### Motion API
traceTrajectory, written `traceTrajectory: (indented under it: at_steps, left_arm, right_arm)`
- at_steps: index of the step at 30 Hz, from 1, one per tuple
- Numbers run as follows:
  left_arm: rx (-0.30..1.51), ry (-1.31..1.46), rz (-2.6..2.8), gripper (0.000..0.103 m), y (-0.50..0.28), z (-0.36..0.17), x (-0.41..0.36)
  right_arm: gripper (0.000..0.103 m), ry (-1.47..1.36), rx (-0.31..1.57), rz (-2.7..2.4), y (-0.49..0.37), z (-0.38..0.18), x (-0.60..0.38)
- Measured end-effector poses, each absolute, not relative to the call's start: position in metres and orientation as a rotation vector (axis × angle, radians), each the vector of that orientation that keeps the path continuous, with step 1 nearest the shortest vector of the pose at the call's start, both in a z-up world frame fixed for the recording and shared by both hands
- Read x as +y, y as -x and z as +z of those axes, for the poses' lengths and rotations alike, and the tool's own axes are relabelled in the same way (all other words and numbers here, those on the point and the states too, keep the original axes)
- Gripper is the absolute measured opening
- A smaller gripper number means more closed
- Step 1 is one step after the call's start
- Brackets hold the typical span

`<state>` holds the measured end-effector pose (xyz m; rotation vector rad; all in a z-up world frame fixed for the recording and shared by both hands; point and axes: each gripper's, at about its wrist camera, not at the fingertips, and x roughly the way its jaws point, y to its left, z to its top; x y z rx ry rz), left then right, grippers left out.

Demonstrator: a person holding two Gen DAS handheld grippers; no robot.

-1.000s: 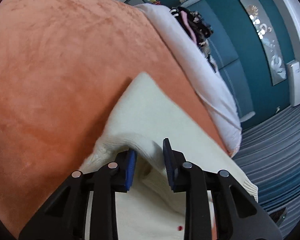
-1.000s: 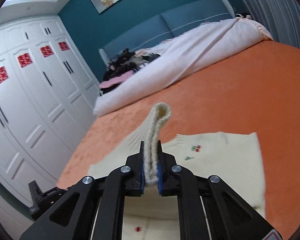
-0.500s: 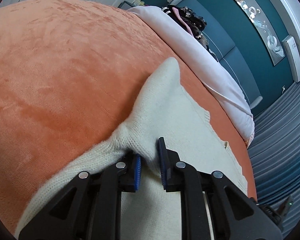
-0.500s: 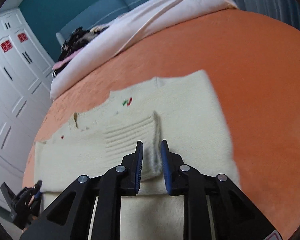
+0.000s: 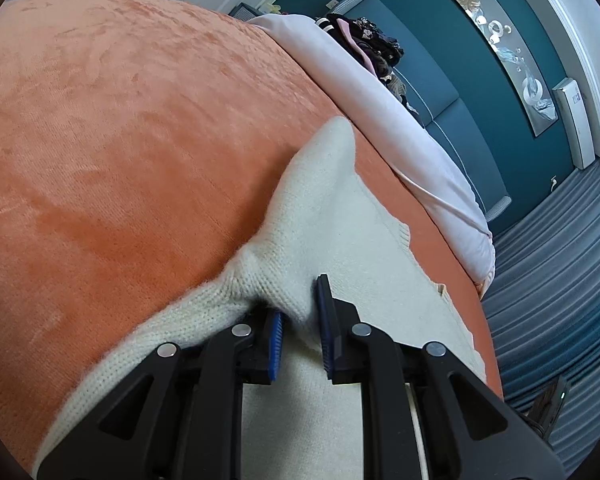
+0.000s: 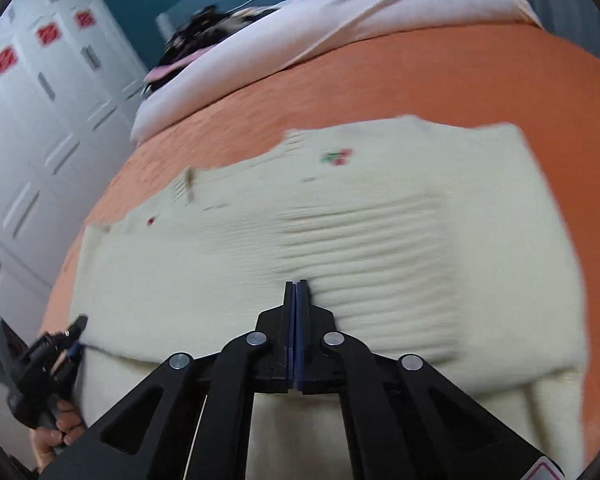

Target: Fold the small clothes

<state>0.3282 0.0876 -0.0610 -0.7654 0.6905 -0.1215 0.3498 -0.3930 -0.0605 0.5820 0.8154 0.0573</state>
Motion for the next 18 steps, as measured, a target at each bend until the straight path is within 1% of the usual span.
traceTrajectory:
  at_steps: [2, 4, 5, 6, 7, 8, 9, 10, 11, 12, 14, 16, 17, 18]
  left_arm:
    - [0.69, 0.765, -0.121, 0.016, -0.329, -0.061, 0.087]
    - [0.695, 0.772, -0.121, 0.016, -0.33, -0.059, 0.087]
    - [0.707, 0.775, -0.12, 0.016, -0.33, -0.057, 0.087]
    - [0.728, 0.769, -0.126, 0.017, -0.33, -0.053, 0.088]
    - [0.753, 0.749, -0.128, 0.026, -0.324, -0.047, 0.088]
    - [0.77, 0.732, -0.134, 0.033, -0.314, -0.04, 0.089]
    - [0.779, 0.722, -0.136, 0.047, -0.298, -0.033, 0.093]
    - [0.781, 0.719, -0.134, 0.059, -0.279, -0.027, 0.098]
    - [0.79, 0.713, -0.112, 0.069, -0.258, -0.02, 0.106]
    - [0.805, 0.711, -0.069, 0.086, -0.237, -0.016, 0.115]
    - [0.81, 0.741, -0.032, 0.088, -0.19, -0.009, 0.137]
    - [0.851, 0.752, 0.029, 0.091, -0.15, -0.009, 0.157]
    - [0.87, 0.772, 0.04, 0.091, -0.131, -0.013, 0.166]
    - [0.876, 0.797, 0.02, 0.091, -0.116, -0.016, 0.171]
  right_arm:
    - [0.0, -0.677, 0.793, -0.079, -0.315, -0.066, -0.442]
    - [0.0, -0.749, 0.767, -0.135, -0.278, -0.06, -0.466]
    - [0.017, -0.747, 0.771, -0.173, -0.261, -0.055, -0.469]
    - [0.021, -0.751, 0.768, -0.176, -0.243, -0.051, -0.47]
    - [0.022, -0.763, 0.765, -0.15, -0.225, -0.048, -0.469]
    - [0.029, -0.765, 0.781, -0.129, -0.201, -0.044, -0.466]
    - [0.041, -0.758, 0.799, -0.124, -0.184, -0.042, -0.46]
    - [0.049, -0.75, 0.823, -0.122, -0.164, -0.041, -0.456]
    - [0.063, -0.742, 0.851, -0.119, -0.143, -0.041, -0.452]
    - [0.065, -0.737, 0.88, -0.112, -0.125, -0.042, -0.445]
    - [0.065, -0.738, 0.957, -0.097, -0.087, -0.049, -0.435]
    - [0.065, -0.761, 0.97, -0.076, -0.056, -0.052, -0.419]
    - [0.068, -0.768, 0.967, -0.061, -0.043, -0.05, -0.41]
    - [0.073, -0.774, 0.974, -0.045, -0.034, -0.049, -0.405]
